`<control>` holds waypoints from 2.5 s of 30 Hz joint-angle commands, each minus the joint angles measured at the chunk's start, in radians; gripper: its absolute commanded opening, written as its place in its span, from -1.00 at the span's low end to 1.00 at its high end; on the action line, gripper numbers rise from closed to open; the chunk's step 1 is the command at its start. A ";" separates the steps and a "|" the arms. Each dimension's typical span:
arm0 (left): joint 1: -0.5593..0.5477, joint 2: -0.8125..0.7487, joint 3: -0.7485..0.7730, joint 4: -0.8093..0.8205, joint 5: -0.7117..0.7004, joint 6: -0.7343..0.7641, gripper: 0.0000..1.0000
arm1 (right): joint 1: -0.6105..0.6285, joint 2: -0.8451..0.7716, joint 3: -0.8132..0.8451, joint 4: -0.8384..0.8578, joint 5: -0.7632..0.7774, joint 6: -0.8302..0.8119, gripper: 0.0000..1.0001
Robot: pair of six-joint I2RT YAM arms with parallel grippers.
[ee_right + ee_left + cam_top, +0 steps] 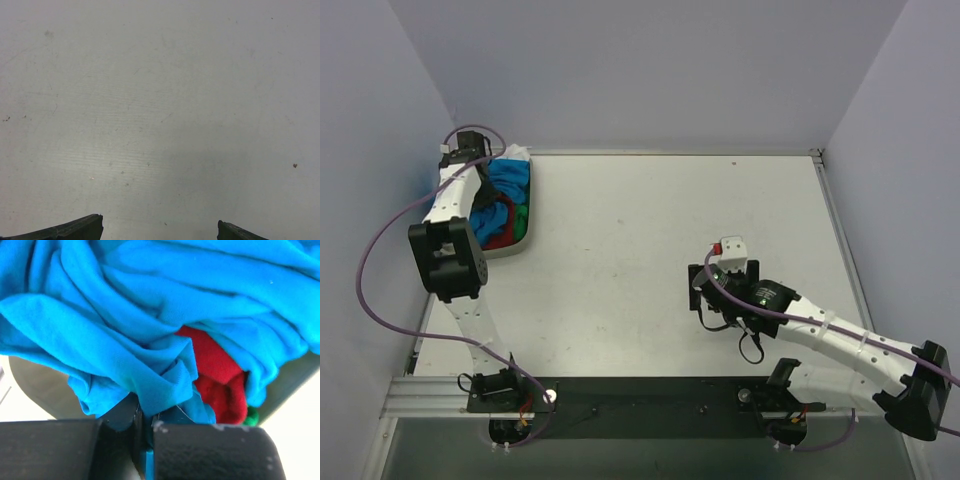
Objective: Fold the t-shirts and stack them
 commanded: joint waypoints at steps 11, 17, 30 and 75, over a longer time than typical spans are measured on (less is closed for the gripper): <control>-0.294 -0.441 0.211 0.041 0.293 0.014 -1.00 | 0.042 0.088 0.031 -0.022 0.118 0.051 1.00; -0.617 -0.444 0.322 -0.001 0.307 0.035 -1.00 | 0.034 0.036 0.048 -0.082 0.190 0.085 1.00; -1.052 -0.286 -0.442 0.560 0.315 -0.148 -1.00 | 0.011 -0.104 0.204 -0.378 0.321 0.142 1.00; -0.471 0.078 0.165 0.071 0.252 0.037 0.86 | -0.726 0.638 0.610 0.058 -0.342 -0.140 0.99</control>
